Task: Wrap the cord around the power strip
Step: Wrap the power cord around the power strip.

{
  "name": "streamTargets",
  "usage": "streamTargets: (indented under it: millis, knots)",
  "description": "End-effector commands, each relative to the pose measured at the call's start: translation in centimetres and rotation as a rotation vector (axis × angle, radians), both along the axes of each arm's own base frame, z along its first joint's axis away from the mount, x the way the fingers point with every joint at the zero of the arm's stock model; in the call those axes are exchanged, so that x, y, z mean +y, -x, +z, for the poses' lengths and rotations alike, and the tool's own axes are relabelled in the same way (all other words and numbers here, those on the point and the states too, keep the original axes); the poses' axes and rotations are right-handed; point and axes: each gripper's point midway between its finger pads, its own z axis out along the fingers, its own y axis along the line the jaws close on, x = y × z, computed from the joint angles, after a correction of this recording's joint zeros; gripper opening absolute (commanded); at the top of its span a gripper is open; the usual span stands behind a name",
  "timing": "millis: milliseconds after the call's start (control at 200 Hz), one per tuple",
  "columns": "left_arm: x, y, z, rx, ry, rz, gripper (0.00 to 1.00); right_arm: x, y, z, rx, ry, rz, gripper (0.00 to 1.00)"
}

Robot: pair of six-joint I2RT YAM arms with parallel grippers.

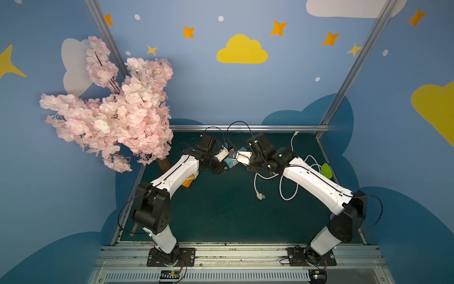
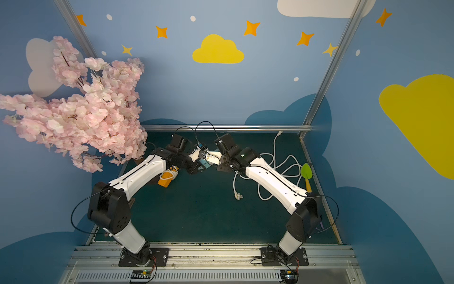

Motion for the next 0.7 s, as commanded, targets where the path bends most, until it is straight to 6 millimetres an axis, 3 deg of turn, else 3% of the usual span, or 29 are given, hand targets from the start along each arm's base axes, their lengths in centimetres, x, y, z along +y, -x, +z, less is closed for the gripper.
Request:
streamTargets:
  millis: [0, 365, 491, 556, 696]
  knots:
    - [-2.1, 1.7, 3.2, -0.179, 0.116, -0.208, 0.03, -0.9, 1.8, 1.8, 0.130, -0.060, 0.080, 0.00]
    - [-6.6, 7.9, 7.2, -0.181, 0.332, -0.452, 0.03, -3.1, -4.2, 1.7, 0.309, -0.221, 0.031, 0.00]
    - [-7.1, 8.8, 9.4, -0.191, 0.412, -0.474, 0.03, -2.9, -5.6, 1.2, 0.432, -0.338, 0.041, 0.00]
    - [-7.2, 8.7, 10.6, -0.220, 0.446, -0.467, 0.03, -2.7, -6.3, 0.7, 0.500, -0.413, 0.038, 0.07]
    - [-7.4, 7.8, 12.9, -0.289, 0.511, -0.414, 0.02, -1.9, -6.9, 0.4, 0.604, -0.589, 0.076, 0.32]
